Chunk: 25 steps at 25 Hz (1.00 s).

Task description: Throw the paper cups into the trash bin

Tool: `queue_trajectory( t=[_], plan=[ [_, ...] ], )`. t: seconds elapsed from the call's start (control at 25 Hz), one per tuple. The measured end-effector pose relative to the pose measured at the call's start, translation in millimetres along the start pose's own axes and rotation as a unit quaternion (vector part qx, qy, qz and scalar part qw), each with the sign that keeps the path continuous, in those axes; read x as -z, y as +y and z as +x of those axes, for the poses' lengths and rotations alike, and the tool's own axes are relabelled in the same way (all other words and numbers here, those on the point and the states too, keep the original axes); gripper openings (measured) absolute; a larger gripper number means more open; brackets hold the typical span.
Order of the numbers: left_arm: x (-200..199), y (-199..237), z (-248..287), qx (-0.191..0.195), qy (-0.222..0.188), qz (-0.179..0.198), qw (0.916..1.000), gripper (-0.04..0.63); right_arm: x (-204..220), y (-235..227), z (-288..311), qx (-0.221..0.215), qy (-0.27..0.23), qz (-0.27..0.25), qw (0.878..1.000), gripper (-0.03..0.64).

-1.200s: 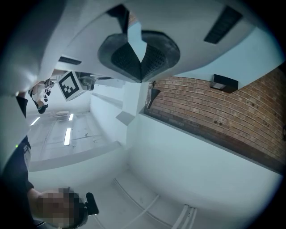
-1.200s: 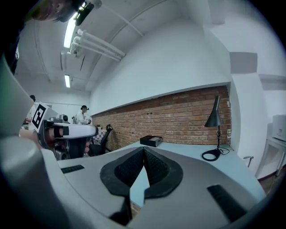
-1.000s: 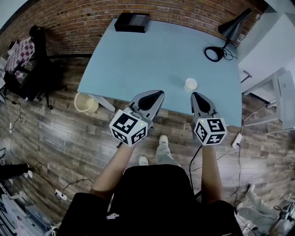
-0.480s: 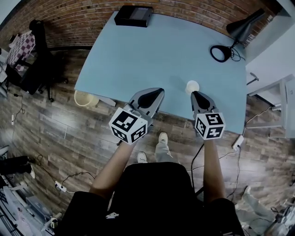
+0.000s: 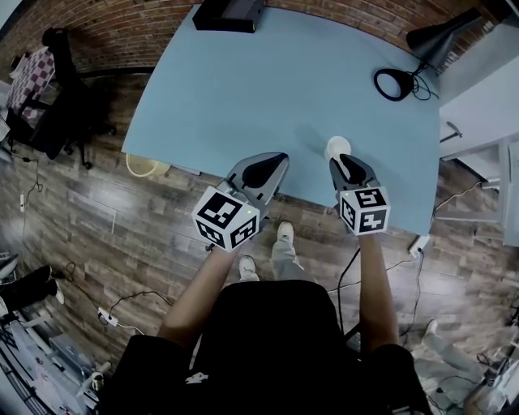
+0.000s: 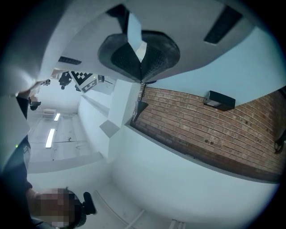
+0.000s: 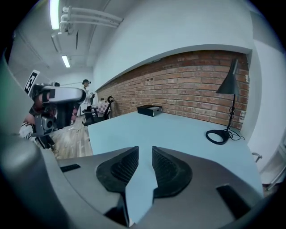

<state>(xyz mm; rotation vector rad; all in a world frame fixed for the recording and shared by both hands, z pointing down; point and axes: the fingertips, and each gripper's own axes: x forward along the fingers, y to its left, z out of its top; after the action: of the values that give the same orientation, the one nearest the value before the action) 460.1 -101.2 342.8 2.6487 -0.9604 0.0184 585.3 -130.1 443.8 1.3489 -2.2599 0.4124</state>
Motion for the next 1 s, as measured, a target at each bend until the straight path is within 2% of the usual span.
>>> queue_trajectory(
  t=[0.32, 0.64, 0.88, 1.0],
  plan=[
    [15.8, 11.3, 15.9, -0.018, 0.015, -0.016, 0.9996, 0.003, 35.5, -18.7, 33.4, -0.005, 0.066, -0.049, 0.997, 0.11],
    [27.0, 26.8, 25.2, -0.047, 0.023, -0.032, 0.9981, 0.003, 62.7, -27.7, 58.4, -0.021, 0.121, -0.088, 0.989, 0.112],
    [30.6, 25.0, 29.2, -0.052, 0.026, -0.036, 0.9977, 0.003, 69.4, -28.1, 65.4, -0.016, 0.15, -0.185, 0.971, 0.112],
    [32.4, 23.6, 30.9, -0.056, 0.027, -0.037, 0.9974, 0.003, 75.5, -26.2, 67.8, -0.024, 0.163, -0.209, 0.964, 0.11]
  ],
)
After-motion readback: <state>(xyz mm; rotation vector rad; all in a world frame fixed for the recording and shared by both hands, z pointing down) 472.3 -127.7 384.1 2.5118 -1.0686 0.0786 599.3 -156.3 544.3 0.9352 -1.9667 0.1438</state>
